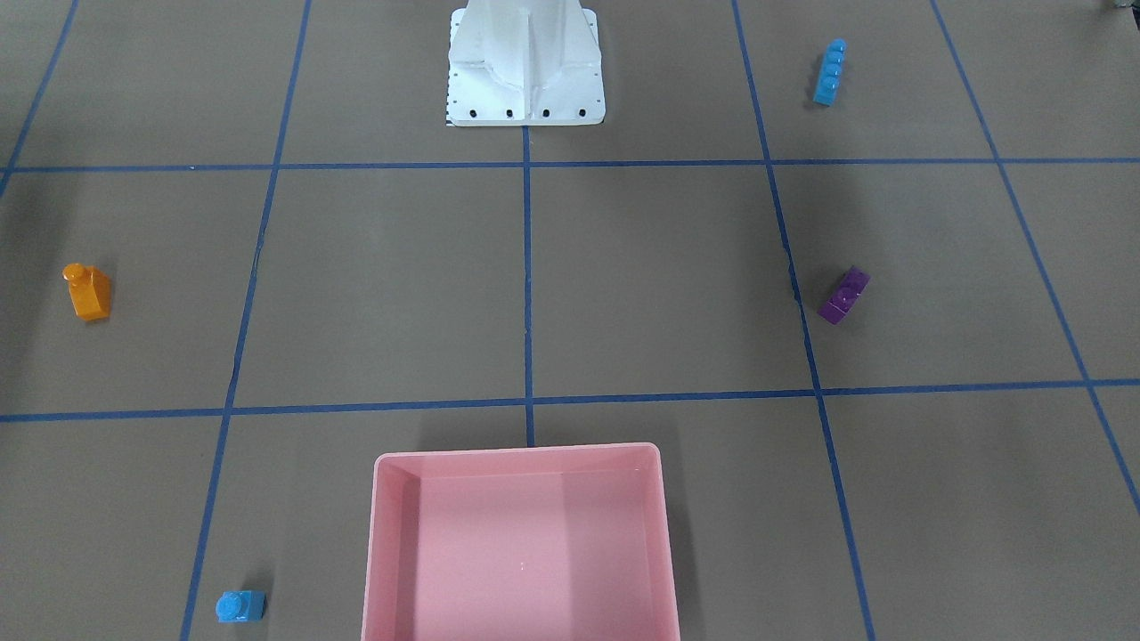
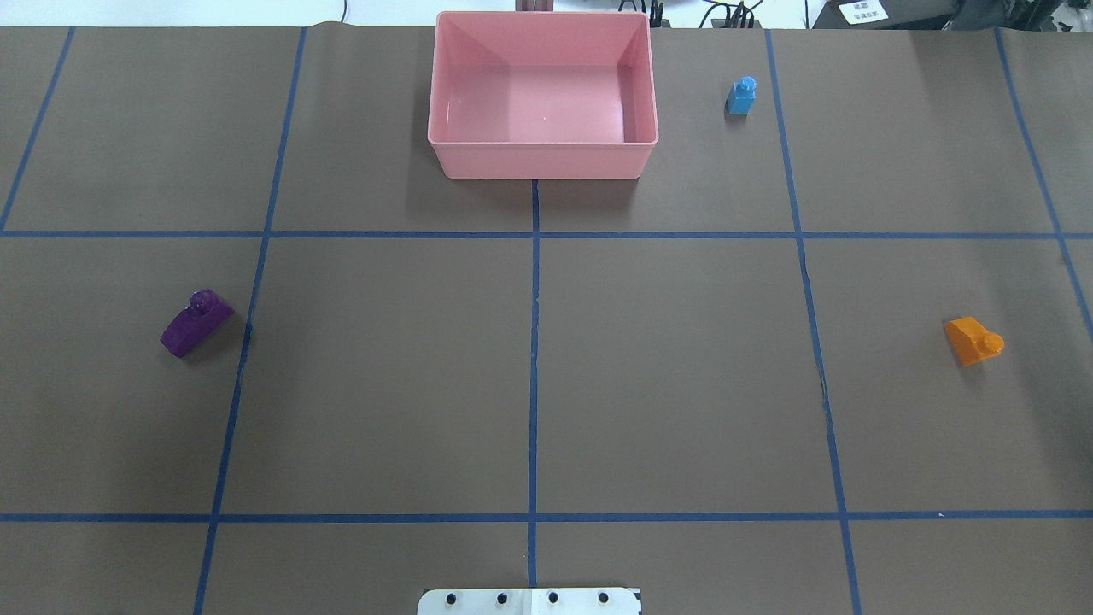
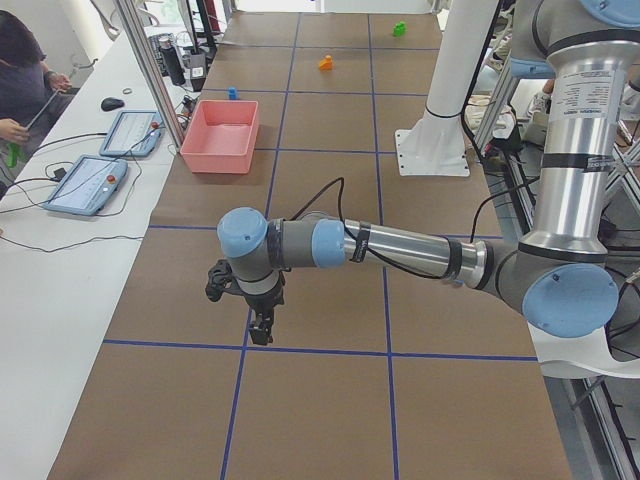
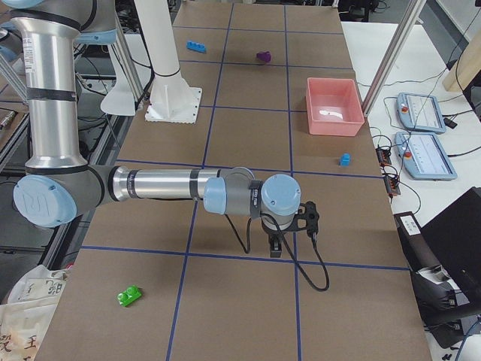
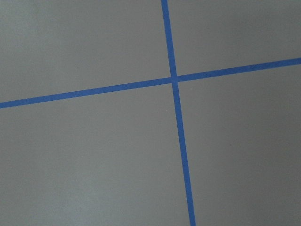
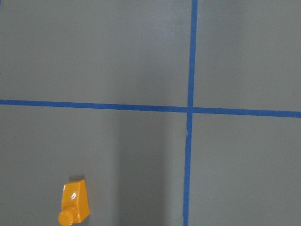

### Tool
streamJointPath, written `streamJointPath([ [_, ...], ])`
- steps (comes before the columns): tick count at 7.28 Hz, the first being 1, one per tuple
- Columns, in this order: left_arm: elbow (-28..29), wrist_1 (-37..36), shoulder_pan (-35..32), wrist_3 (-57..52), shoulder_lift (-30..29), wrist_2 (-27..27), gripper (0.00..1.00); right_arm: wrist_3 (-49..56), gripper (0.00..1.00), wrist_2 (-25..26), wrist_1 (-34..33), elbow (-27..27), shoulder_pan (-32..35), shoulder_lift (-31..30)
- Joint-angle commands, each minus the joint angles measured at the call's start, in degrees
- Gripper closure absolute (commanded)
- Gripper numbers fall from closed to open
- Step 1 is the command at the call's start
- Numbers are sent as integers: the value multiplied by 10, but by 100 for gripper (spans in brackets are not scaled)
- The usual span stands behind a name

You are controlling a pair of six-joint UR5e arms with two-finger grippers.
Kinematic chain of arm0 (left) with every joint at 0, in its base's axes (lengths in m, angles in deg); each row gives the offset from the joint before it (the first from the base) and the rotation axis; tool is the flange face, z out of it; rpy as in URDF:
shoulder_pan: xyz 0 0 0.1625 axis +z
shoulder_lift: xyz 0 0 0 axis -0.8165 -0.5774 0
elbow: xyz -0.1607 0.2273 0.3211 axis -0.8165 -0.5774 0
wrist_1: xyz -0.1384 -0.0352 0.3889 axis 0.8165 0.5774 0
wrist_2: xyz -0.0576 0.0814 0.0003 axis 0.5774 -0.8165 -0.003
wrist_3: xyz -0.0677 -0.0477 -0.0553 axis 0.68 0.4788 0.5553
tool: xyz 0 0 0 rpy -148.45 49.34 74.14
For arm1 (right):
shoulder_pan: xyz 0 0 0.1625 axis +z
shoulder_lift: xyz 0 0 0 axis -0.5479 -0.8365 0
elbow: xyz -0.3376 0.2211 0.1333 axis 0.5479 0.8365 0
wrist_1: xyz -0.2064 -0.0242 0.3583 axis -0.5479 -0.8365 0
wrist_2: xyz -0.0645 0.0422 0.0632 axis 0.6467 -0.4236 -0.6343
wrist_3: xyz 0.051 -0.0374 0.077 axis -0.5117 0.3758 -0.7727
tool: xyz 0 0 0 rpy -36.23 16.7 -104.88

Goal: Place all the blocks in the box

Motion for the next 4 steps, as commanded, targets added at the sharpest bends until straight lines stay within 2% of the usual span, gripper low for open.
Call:
streamJointPath([
  [1,-27,-8,5,-1,-13,-3,0,-60,0,1,-3,-31,-84,9],
  [2,-18,-5,5,1,-12,0,0,-56,0,2,7,-34,-111,2],
  [4,-22,10,5,3,-8,-1,0,-98,0,8,108,-34,-153,-15],
])
